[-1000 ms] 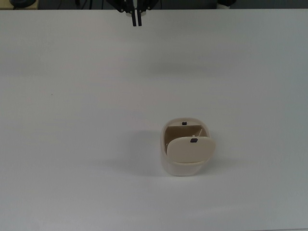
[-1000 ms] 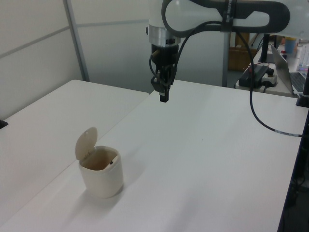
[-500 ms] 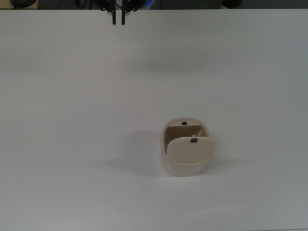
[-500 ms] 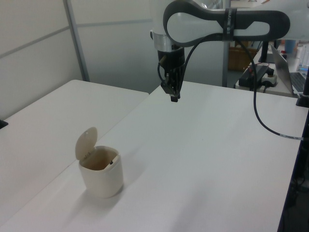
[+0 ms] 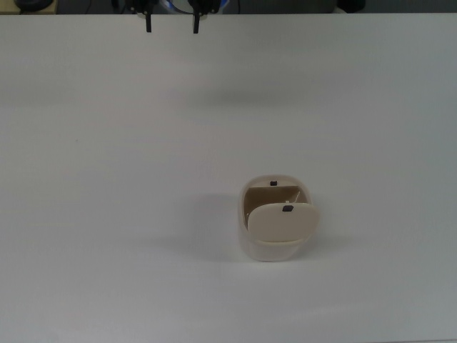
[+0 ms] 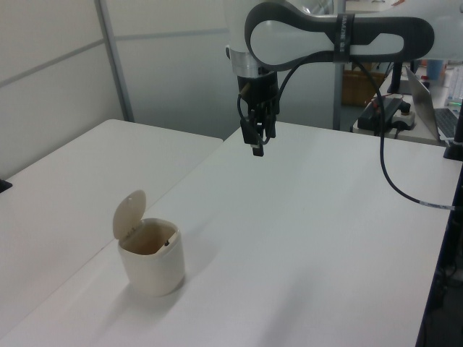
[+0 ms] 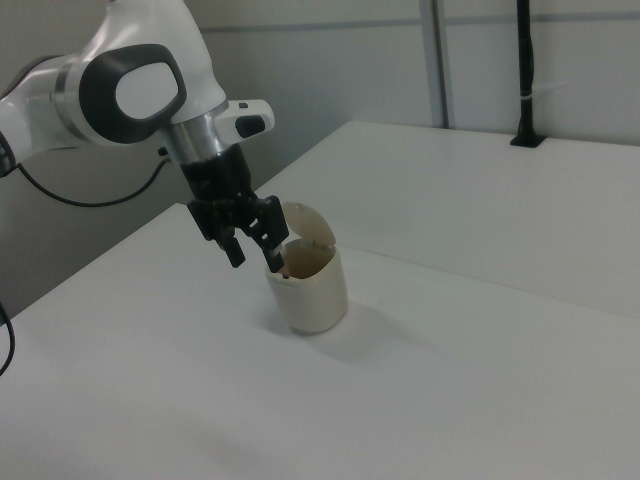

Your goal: Open the trash can

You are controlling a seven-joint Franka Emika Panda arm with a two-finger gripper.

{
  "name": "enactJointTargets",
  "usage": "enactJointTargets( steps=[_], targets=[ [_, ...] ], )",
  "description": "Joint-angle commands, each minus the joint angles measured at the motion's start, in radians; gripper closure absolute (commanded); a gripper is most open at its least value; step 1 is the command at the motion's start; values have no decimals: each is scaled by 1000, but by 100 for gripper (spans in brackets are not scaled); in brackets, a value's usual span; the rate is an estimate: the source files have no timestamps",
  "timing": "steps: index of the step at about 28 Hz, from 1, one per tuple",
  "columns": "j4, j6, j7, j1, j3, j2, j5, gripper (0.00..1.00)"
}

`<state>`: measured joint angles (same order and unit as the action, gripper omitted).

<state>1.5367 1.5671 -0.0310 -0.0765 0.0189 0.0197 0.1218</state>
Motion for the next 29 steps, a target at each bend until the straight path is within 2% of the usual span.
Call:
enactJointTargets(
  steps=[1,29],
  targets=[
    [23,-12,39,0,4,-21,-8,0],
    [22,-9,43,-2,-7,2,-40,0]
  ],
)
